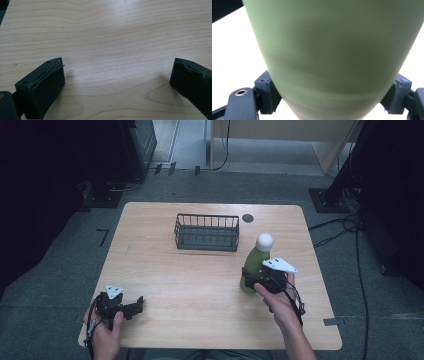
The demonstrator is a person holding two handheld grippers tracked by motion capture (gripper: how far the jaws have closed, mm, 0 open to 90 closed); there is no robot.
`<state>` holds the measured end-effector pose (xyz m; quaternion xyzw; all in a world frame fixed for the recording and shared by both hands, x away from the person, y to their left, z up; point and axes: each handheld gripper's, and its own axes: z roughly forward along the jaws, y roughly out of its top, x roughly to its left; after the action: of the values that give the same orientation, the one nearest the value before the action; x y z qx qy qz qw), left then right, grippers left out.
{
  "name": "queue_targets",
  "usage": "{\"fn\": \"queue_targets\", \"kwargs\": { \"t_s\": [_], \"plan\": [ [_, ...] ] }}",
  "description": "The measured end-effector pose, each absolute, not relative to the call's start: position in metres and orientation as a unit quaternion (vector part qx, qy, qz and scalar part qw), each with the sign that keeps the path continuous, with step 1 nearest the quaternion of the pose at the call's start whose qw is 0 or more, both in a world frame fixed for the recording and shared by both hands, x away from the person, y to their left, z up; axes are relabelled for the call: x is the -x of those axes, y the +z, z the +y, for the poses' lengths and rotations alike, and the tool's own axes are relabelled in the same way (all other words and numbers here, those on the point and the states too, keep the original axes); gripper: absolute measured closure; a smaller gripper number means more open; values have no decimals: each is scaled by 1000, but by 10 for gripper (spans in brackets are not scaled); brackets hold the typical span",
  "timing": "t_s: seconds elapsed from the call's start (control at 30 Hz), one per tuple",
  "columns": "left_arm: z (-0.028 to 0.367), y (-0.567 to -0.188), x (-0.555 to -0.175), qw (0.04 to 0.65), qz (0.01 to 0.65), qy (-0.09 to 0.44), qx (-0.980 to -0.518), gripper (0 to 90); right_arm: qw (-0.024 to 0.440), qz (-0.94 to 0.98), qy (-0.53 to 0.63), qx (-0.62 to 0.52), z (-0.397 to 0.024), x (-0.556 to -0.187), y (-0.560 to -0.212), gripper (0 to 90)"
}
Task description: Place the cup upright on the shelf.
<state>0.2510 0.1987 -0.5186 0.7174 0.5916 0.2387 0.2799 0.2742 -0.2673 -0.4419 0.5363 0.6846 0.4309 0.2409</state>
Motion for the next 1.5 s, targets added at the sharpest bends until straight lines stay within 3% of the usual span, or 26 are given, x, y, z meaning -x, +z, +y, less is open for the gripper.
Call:
{"fn": "queue_targets", "kwargs": {
  "t_s": [0.77,1.5],
  "plan": [
    [199,-519,-251,281,592,239,-716,0,244,705,445,-495,-237,-298,-395,197],
    [199,-519,-251,281,592,239,-716,0,263,713,449,-470,-196,-356,-334,198]
  ]
}}
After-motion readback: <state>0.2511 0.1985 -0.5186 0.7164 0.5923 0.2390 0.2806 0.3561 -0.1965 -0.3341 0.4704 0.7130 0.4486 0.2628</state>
